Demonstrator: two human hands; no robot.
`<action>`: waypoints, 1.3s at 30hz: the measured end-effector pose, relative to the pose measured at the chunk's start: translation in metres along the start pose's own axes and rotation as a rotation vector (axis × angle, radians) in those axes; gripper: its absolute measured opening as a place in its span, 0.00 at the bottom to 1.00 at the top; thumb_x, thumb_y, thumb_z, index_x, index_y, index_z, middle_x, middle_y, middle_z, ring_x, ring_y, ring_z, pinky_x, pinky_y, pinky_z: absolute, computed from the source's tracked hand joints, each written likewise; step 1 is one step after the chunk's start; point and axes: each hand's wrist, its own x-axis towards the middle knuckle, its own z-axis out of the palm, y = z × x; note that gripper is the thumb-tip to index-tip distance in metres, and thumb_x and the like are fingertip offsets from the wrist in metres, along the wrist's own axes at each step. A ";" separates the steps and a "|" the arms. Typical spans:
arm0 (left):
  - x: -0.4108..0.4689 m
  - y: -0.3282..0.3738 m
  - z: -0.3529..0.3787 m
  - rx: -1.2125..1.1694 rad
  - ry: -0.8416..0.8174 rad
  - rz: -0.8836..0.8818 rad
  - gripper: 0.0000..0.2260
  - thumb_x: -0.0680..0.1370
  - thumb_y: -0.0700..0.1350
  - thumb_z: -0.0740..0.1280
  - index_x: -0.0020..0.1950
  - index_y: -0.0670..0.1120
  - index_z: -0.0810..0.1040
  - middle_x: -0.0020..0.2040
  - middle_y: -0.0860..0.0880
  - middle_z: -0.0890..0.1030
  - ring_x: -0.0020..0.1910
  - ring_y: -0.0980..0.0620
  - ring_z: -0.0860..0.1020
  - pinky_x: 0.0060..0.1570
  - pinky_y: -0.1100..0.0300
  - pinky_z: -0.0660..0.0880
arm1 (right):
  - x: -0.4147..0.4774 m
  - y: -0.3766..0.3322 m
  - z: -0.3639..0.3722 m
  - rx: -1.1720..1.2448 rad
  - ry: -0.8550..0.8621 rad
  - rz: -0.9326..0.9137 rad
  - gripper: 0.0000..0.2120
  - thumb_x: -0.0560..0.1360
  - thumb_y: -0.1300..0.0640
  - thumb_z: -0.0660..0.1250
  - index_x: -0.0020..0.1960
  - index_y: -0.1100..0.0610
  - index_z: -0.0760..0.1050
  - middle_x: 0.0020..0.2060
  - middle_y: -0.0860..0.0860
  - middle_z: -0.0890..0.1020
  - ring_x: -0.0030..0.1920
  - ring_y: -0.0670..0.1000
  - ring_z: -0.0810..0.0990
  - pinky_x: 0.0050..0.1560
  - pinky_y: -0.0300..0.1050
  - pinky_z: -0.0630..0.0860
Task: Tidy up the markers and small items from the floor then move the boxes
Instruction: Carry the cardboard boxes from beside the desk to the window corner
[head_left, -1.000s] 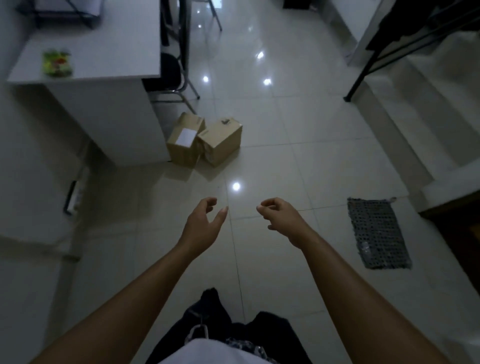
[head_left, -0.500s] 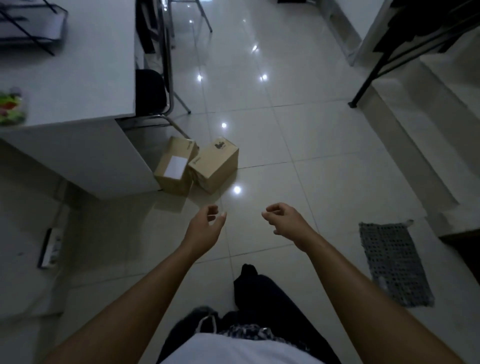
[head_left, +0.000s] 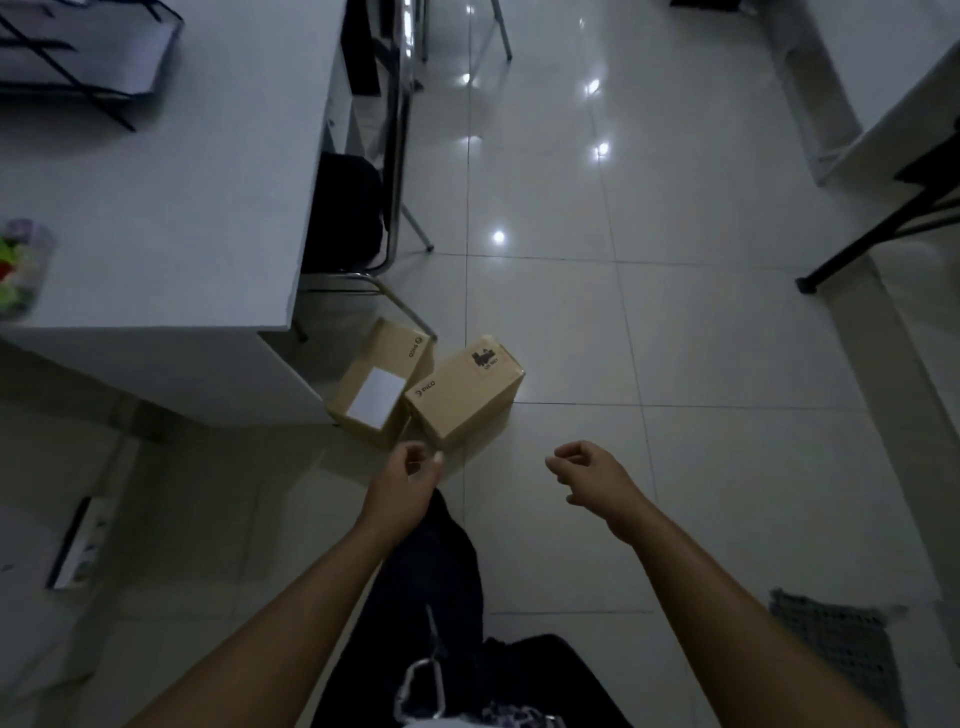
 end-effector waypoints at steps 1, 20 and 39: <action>0.018 0.007 -0.002 0.005 -0.011 -0.008 0.19 0.78 0.55 0.64 0.65 0.47 0.71 0.59 0.49 0.76 0.55 0.54 0.74 0.50 0.60 0.69 | 0.013 -0.009 0.000 0.005 -0.006 0.010 0.13 0.76 0.49 0.67 0.57 0.53 0.73 0.52 0.51 0.78 0.51 0.51 0.78 0.53 0.51 0.80; 0.300 -0.055 0.077 -0.008 0.139 -0.509 0.16 0.77 0.54 0.65 0.58 0.45 0.75 0.53 0.49 0.78 0.51 0.51 0.75 0.50 0.59 0.69 | 0.398 -0.033 0.041 -0.289 -0.121 0.108 0.28 0.73 0.40 0.67 0.65 0.55 0.67 0.62 0.53 0.75 0.57 0.52 0.75 0.52 0.47 0.75; 0.457 -0.192 0.157 -0.667 0.150 -0.930 0.17 0.77 0.57 0.63 0.63 0.53 0.71 0.54 0.50 0.77 0.47 0.50 0.76 0.40 0.50 0.77 | 0.627 0.034 0.111 -0.301 -0.125 0.199 0.35 0.72 0.28 0.55 0.63 0.56 0.67 0.44 0.54 0.79 0.40 0.56 0.79 0.37 0.51 0.77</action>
